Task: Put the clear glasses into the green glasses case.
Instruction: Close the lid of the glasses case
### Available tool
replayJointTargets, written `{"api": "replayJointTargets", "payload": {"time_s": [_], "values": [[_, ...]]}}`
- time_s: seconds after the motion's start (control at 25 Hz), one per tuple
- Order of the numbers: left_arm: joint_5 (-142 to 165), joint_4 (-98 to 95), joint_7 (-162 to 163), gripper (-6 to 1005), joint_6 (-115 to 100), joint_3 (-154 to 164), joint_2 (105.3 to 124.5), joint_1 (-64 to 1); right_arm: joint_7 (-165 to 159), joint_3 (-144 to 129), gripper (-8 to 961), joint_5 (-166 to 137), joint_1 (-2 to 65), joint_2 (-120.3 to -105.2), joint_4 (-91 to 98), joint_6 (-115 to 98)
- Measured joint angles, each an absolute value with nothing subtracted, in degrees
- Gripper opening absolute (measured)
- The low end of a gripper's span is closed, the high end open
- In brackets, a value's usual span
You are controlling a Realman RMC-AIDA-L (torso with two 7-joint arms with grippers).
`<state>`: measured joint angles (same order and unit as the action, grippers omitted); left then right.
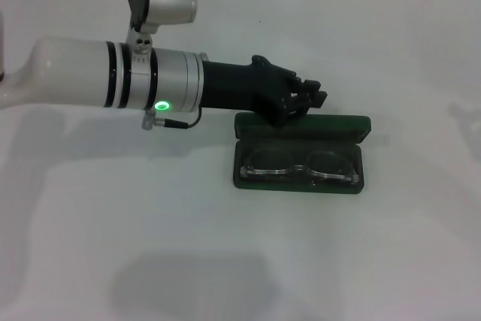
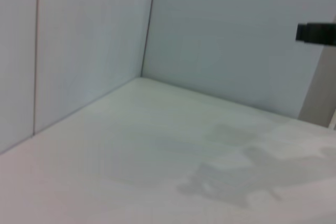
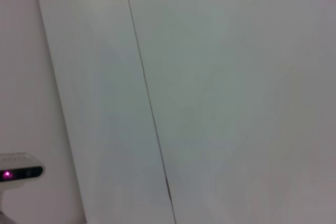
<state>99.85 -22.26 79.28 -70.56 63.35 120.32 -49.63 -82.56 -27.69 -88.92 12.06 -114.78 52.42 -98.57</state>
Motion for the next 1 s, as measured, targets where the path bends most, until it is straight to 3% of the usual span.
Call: {"api": "replayJointTargets", "payload": {"time_s": [1.0], "values": [[98.7, -19.1, 78.2, 157, -67.3, 65.9, 120.59, -49.9, -81.3, -28.1, 50, -89.0, 12.3, -114.91, 50.0, -99.0]]}}
